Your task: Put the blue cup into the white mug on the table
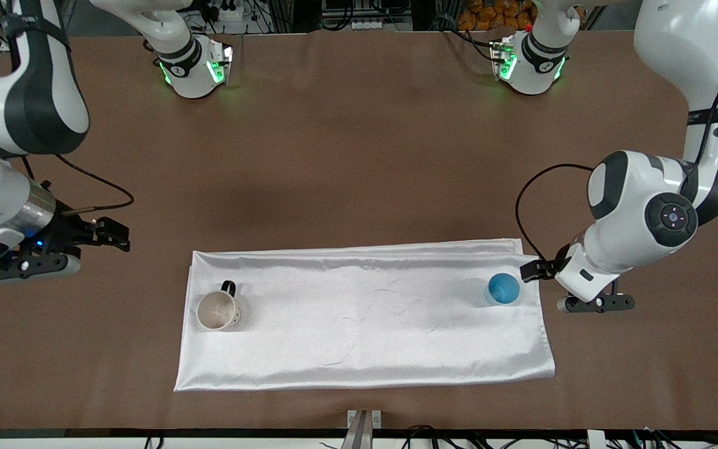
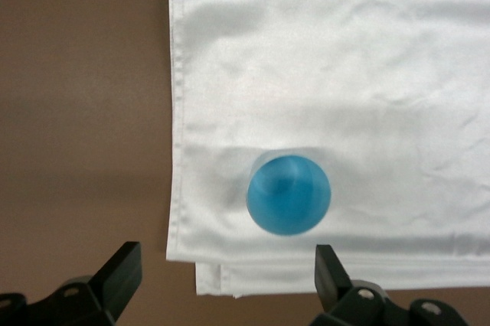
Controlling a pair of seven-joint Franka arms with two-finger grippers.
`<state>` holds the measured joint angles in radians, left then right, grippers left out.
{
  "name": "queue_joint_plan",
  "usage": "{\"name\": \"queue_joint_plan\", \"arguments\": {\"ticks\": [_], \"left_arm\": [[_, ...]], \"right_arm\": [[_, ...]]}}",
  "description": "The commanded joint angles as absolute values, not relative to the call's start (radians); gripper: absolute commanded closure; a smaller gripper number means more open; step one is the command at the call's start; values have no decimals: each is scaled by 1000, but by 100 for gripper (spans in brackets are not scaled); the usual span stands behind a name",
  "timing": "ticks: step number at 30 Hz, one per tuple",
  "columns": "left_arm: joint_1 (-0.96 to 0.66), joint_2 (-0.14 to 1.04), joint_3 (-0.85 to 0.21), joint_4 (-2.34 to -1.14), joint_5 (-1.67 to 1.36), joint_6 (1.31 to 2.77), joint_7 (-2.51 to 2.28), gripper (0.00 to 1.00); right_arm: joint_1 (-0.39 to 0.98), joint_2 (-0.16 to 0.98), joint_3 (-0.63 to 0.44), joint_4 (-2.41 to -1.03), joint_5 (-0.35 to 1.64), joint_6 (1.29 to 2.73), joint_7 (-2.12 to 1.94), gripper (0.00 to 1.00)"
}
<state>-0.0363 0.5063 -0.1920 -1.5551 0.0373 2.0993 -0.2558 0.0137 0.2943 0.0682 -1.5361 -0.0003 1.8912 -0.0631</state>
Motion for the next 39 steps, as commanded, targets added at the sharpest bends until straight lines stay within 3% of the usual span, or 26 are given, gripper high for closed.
{"name": "queue_joint_plan", "arguments": {"ticks": [1, 8, 15, 33, 36, 39], "left_arm": [[-38, 558, -193, -1545, 74, 2155, -284, 0], [-38, 618, -193, -1546, 94, 2210, -304, 0], [-40, 635, -193, -1614, 95, 2307, -318, 0], [-86, 658, -190, -1637, 195, 2335, -437, 0], [-84, 658, -190, -1635, 193, 2335, -439, 4], [-81, 661, -192, -1635, 195, 2335, -439, 14]], "right_arm": [[48, 409, 67, -1468, -9, 1965, -11, 0], [84, 480, 67, -1463, -11, 2060, 54, 0], [123, 523, 67, -1463, -12, 2062, 121, 0], [196, 658, 67, -1509, 2, 2060, 318, 0], [199, 672, 67, -1509, 2, 2066, 319, 0], [199, 683, 67, -1509, 2, 2085, 319, 0]]}}
